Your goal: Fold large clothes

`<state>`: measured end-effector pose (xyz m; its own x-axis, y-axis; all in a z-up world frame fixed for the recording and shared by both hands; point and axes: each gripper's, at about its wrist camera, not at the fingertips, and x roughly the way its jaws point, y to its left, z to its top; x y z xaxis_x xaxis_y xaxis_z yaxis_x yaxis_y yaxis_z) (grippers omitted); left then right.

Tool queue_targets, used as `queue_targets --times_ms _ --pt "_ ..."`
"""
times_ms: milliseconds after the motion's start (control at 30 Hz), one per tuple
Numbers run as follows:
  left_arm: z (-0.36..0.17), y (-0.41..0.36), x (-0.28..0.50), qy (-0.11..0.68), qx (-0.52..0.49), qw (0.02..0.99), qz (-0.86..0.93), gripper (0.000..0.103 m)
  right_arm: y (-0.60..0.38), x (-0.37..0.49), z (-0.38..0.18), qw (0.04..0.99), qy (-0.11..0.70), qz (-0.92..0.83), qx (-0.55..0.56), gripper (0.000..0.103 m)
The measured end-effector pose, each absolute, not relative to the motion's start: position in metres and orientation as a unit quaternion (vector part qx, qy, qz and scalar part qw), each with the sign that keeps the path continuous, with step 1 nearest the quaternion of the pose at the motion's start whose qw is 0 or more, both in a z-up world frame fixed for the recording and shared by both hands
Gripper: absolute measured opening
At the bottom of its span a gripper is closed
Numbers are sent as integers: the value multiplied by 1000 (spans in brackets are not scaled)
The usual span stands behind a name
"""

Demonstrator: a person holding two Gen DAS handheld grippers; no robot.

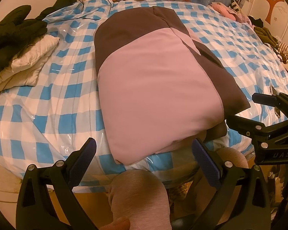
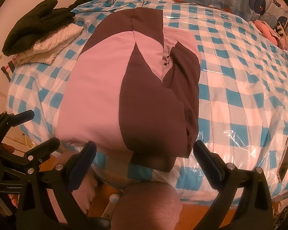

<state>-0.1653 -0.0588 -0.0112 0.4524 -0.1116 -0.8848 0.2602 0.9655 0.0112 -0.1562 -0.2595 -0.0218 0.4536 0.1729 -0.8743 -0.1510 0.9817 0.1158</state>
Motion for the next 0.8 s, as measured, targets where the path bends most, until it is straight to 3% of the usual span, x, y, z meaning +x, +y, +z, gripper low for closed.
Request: queue_targets --times_ms 800 --pt "-7 -52 -162 492 106 862 -69 96 -258 -157 -28 851 515 98 8 97"
